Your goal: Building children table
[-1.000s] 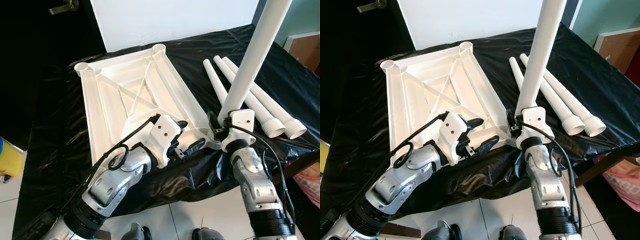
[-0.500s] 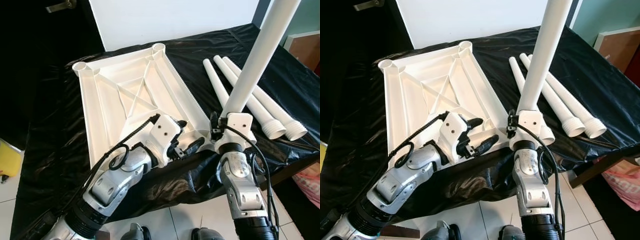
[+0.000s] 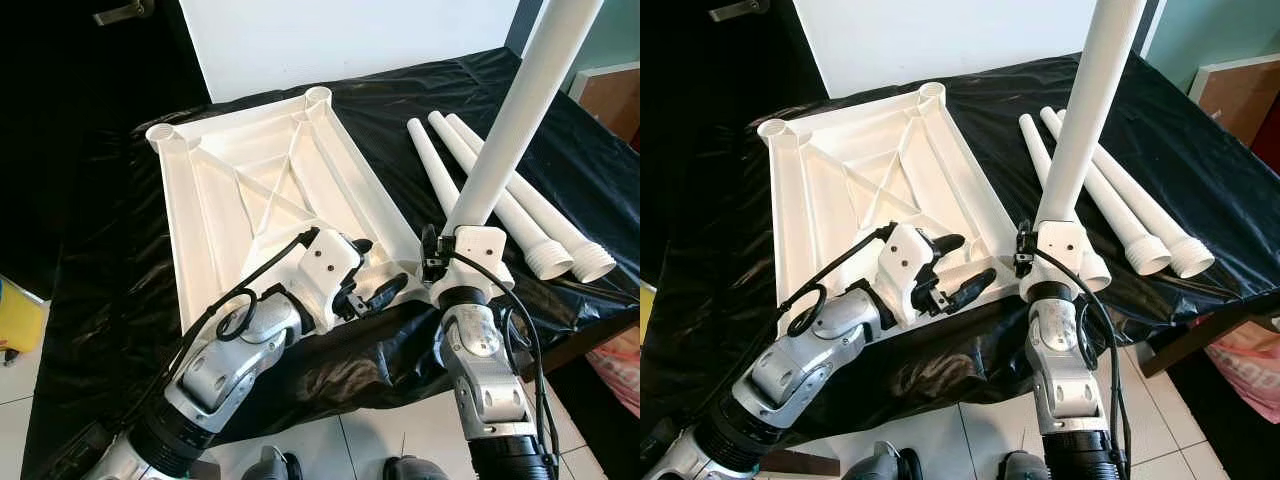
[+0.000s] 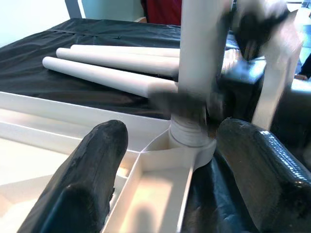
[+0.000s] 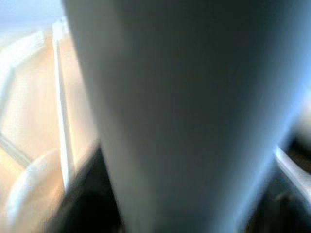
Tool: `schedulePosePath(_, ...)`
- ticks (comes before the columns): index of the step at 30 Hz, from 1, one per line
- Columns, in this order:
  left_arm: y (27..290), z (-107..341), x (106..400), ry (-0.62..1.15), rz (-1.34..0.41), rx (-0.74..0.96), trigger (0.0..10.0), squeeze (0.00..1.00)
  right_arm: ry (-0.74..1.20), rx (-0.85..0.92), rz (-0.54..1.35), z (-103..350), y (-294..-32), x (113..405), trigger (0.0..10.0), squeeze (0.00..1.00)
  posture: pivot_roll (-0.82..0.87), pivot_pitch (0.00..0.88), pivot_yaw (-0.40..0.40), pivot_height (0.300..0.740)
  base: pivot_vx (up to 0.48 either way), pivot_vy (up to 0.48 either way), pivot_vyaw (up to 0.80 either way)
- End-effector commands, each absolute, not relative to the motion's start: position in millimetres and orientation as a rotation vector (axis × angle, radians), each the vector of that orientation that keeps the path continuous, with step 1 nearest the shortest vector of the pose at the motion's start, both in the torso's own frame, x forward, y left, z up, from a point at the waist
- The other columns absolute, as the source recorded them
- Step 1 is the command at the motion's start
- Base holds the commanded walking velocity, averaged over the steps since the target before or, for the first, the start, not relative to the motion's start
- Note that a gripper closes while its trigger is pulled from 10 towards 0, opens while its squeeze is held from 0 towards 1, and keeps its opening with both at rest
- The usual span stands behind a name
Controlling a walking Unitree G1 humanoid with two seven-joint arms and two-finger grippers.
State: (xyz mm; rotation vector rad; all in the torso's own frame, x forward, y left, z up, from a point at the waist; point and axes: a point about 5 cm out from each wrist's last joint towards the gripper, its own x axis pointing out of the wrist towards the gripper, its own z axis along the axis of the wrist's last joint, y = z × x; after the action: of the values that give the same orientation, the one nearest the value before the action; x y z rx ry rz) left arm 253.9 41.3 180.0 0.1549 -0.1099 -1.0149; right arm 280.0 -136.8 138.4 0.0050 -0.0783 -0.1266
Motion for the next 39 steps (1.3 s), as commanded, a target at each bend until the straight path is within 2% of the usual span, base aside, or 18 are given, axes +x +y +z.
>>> schedulePosePath(1,42,175,248,-0.101,-1.138,0.179,10.0,0.0,-0.011,0.015,-0.109,125,-142,278,10.0,1.0,-0.09,0.096,0.056,0.74,0.0,0.0,0.0)
schedulePosePath(12,43,170,241,-0.063,-1.223,0.17,10.0,0.0,-0.077,-0.016,0.129,133,-156,282,10.0,1.0,-0.1,0.09,0.059,0.74,0.0,0.0,0.0)
schedulePosePath(13,43,170,241,-0.061,-1.228,0.176,10.0,0.0,-0.085,-0.026,0.161,135,-157,283,10.0,0.0,-0.1,0.088,0.059,0.74,0.0,0.0,0.0)
schedulePosePath(20,44,170,240,-0.061,-1.231,0.186,10.0,0.0,-0.11,-0.047,0.277,141,-163,285,10.0,0.0,-0.1,0.086,0.057,0.74,0.0,0.0,0.0)
schedulePosePath(22,44,170,240,-0.06,-1.231,0.187,10.0,0.0,-0.106,-0.064,0.375,143,-166,288,10.0,0.0,-0.1,0.087,0.056,0.74,0.0,0.0,0.0)
schedulePosePath(24,44,170,240,-0.06,-1.231,0.187,10.0,0.0,-0.106,-0.064,0.375,143,-166,288,10.0,0.0,-0.1,0.087,0.056,0.74,0.0,0.0,0.0)
schedulePosePath(29,42,171,240,-0.061,-1.233,0.187,10.0,0.0,-0.102,-0.12,0.523,149,-177,298,10.0,0.0,-0.1,0.092,0.061,0.74,0.0,0.0,0.0)
schedulePosePath(34,41,172,240,-0.063,-1.236,0.187,10.0,0.0,-0.099,-0.151,0.567,149,-178,302,9.8,0.0,-0.1,0.095,0.062,0.74,0.0,0.0,0.0)
schedulePosePath(35,41,172,240,-0.063,-1.236,0.187,10.0,0.0,-0.089,-0.161,0.583,148,-179,303,3.1,0.0,-0.09,0.097,0.062,0.74,0.0,0.0,0.0)
schedulePosePath(36,41,172,240,-0.063,-1.236,0.187,10.0,0.0,-0.089,-0.161,0.583,148,-179,303,3.1,0.0,-0.09,0.097,0.062,0.74,0.0,0.0,0.0)
schedulePosePath(37,41,172,240,-0.063,-1.235,0.187,10.0,0.0,-0.079,-0.173,0.587,146,-181,305,0.0,0.0,-0.09,0.098,0.062,0.74,0.0,0.0,0.0)
schedulePosePath(39,42,172,240,-0.062,-1.232,0.187,10.0,0.0,-0.069,-0.185,0.595,144,-184,306,0.0,0.0,-0.09,0.1,0.062,0.74,0.0,0.0,0.0)
